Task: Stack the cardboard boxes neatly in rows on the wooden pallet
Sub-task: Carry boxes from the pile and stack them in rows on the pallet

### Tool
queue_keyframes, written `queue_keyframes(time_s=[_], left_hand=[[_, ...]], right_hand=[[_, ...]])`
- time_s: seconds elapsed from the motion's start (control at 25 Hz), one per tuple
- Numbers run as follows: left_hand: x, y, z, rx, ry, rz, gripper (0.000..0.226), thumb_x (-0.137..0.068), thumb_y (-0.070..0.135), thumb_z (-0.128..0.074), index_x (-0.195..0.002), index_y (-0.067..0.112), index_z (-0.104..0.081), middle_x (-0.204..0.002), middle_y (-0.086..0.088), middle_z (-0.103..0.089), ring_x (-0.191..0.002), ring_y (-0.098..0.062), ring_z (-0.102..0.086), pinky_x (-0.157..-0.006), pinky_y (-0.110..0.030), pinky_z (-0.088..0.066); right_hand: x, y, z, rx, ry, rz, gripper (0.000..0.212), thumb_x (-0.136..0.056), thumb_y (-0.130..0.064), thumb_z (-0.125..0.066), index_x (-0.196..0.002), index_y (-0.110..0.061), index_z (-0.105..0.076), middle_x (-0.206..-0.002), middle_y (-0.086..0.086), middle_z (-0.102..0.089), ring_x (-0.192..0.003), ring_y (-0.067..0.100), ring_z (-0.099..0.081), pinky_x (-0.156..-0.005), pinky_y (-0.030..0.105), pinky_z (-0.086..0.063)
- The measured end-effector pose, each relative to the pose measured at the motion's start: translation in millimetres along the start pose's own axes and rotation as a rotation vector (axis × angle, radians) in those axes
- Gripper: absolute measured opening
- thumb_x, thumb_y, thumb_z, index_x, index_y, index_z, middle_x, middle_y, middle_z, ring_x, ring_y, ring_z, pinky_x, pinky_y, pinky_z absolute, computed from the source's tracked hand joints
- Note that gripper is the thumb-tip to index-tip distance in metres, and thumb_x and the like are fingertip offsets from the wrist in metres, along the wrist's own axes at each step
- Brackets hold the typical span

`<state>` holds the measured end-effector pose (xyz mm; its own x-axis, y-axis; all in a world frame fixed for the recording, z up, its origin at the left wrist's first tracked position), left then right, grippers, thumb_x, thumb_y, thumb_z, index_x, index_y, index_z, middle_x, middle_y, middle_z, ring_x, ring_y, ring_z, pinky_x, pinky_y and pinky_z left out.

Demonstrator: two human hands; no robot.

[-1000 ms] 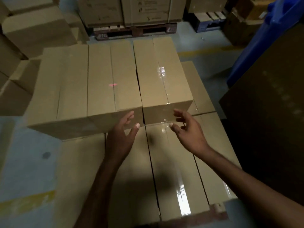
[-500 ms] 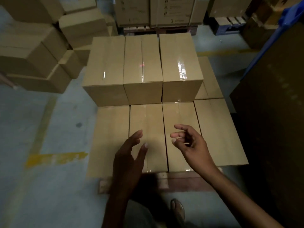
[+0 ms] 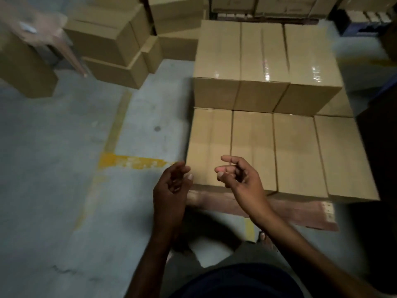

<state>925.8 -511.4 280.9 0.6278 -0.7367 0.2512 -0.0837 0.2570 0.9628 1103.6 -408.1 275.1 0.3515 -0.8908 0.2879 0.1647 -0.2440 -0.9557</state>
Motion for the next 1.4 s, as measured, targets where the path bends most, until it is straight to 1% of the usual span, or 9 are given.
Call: queue_keyframes(time_s=[0.16,0.36,0.56,0.68,0.84,1.0,1.12,1.32,1.4], left_hand=[[-20,9,109,0.225,0.142,0.136,0.024,-0.098,0.015,-0.067,-0.120,0.021,-0.068,-0.108,0.004,-0.078,-0.097,-0.013,-0.074,-0.086,-0.033,-0.052],[-64,25,197,0.346,0.240,0.125,0.022,-0.099,0.017,-0.064,-0.121,0.021,-0.067,-0.110,0.004,-0.077,-0.101,-0.016,-0.073,-0.090,-0.034,-0.051],[-139,35,263,0.344,0.315,0.093,0.021,-0.097,0.019,-0.068,-0.118,0.023,-0.068,-0.106,0.003,-0.078,-0.098,-0.014,-0.073,-0.084,-0.031,-0.053],[-202,50,296,0.297,0.306,0.039,0.024,-0.095,0.023,-0.072,-0.119,0.024,-0.068,-0.105,0.001,-0.078,-0.095,-0.011,-0.073,-0.076,-0.026,-0.054],[-313,81,337,0.252,0.304,0.001,0.023,-0.094,0.027,-0.072,-0.116,0.024,-0.069,-0.105,-0.001,-0.077,-0.099,-0.019,-0.074,-0.078,-0.030,-0.054],[-412,127,366,0.212,0.282,-0.067,0.019,-0.095,0.030,-0.070,-0.114,0.026,-0.068,-0.103,0.003,-0.077,-0.097,-0.017,-0.075,-0.079,-0.033,-0.056],[-492,154,378,0.166,0.231,-0.085,0.027,-0.090,0.038,-0.075,-0.113,0.027,-0.068,-0.102,0.006,-0.078,-0.096,-0.015,-0.075,-0.078,-0.033,-0.056],[-642,172,400,0.102,0.156,-0.086,0.024,-0.094,0.019,-0.073,-0.117,0.024,-0.069,-0.106,0.003,-0.077,-0.099,-0.014,-0.074,-0.082,-0.030,-0.057],[-698,178,409,0.129,0.113,-0.058,0.022,-0.095,0.016,-0.071,-0.115,0.024,-0.069,-0.107,0.002,-0.077,-0.094,-0.010,-0.074,-0.073,-0.020,-0.056]], right_hand=[[13,-25,-115,-0.139,-0.088,-0.098,0.032,-0.097,-0.001,-0.064,-0.127,-0.008,-0.063,-0.103,0.021,-0.075,-0.081,0.013,-0.069,-0.068,0.018,-0.053],[-23,-62,-203,-0.113,-0.140,-0.069,0.027,-0.099,-0.012,-0.062,-0.126,-0.015,-0.064,-0.100,0.009,-0.078,-0.085,0.017,-0.070,-0.077,0.034,-0.052],[-93,-82,-279,-0.146,-0.086,-0.056,0.023,-0.099,-0.012,-0.062,-0.122,-0.014,-0.065,-0.099,0.008,-0.078,-0.083,0.017,-0.069,-0.078,0.036,-0.050],[-144,-95,-329,-0.156,-0.066,-0.040,0.020,-0.100,-0.012,-0.060,-0.119,-0.014,-0.067,-0.097,0.007,-0.078,-0.083,0.018,-0.068,-0.077,0.036,-0.050],[-226,-140,-395,-0.099,-0.085,0.007,0.021,-0.100,-0.017,-0.063,-0.120,-0.016,-0.066,-0.098,0.001,-0.078,-0.086,0.015,-0.071,-0.080,0.035,-0.052],[-303,-190,-447,-0.079,-0.086,0.041,0.021,-0.099,-0.018,-0.064,-0.120,-0.016,-0.066,-0.098,0.001,-0.078,-0.085,0.013,-0.071,-0.079,0.034,-0.052],[-363,-220,-485,-0.079,-0.070,0.054,0.021,-0.099,-0.019,-0.065,-0.120,-0.018,-0.067,-0.098,0.000,-0.078,-0.087,0.015,-0.071,-0.080,0.034,-0.054],[-479,-242,-553,-0.047,-0.015,0.049,0.020,-0.098,-0.022,-0.066,-0.119,-0.023,-0.067,-0.099,-0.002,-0.077,-0.093,0.017,-0.072,-0.082,0.034,-0.055],[-523,-249,-577,-0.038,0.023,0.044,0.020,-0.098,-0.024,-0.066,-0.118,-0.025,-0.067,-0.099,-0.005,-0.077,-0.092,0.014,-0.072,-0.083,0.035,-0.055]])
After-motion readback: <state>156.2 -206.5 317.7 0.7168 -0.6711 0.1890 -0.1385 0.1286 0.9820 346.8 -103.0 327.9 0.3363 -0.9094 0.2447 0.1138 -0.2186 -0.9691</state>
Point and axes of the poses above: each hand's wrist, its own x-axis away from the middle knuckle, its own z-axis out of the back of the hand, y = z × x, the point moved 8 cm from there along -x, towards the middle knuckle
